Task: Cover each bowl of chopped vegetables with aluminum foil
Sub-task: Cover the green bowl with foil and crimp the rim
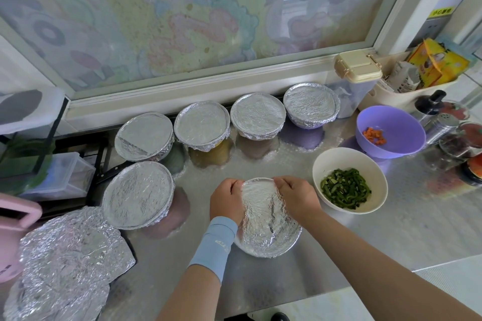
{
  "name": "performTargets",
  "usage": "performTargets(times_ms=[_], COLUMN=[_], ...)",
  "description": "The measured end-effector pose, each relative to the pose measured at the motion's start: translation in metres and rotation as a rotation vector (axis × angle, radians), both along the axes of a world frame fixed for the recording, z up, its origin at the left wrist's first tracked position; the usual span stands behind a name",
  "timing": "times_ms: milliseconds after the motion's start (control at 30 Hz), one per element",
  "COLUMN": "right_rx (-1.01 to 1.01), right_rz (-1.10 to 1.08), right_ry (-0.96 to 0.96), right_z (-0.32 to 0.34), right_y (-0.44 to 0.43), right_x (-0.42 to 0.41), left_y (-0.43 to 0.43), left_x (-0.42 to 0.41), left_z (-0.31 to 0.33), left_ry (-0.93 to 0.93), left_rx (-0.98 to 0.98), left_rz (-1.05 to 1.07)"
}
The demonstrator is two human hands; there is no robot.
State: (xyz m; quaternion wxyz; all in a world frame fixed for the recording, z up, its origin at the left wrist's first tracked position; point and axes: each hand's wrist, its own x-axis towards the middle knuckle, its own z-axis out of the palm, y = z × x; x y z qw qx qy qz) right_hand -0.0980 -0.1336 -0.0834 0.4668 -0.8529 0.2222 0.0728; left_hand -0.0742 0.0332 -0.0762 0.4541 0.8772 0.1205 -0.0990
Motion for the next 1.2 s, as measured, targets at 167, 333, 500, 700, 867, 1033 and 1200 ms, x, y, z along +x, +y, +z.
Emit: performTargets(times_ms=[167,333,500,700,867,1033,1200], right_rx=[0.158,0.436,0.439,0.163,-0.154,-0.245,-0.408], right_rz=[-0.155,-0.298,-0.278,-0.051,0.265,0.307,0.413], right_ry=[-0.066,-0.153,-0.162,-0.085,-0.176,-0.205,-0.185], right_z=[-0.005,-0.014,-0.014,-0.012,-0.006,-0.017,-0.016], right_y=[0.003,0.022,0.02,0.005,0.006,0.008,0.005], right_x=[-0.018,-0.042,-0.039,-0.033,-0.026,-0.031,-0.03], left_y=[0.011,0.009,0.007,0.014,0.003,0.006,0.007], left_x=[-0.013,-0.027,-0.031,-0.02,-0.001,-0.003,-0.006], left_z=[0.0,-0.003,-0.007,-0.006,-0.005,-0.012,-0.009], left_ry=[-0.052,0.028,0.034,-0.04,-0.214,-0.246,-0.248], left_rx=[-0.147,-0.495,-0.527,-0.184,0.121,0.318,0.443], left_rz=[0.005,0.191,0.209,-0.063,-0.451,-0.529,-0.599])
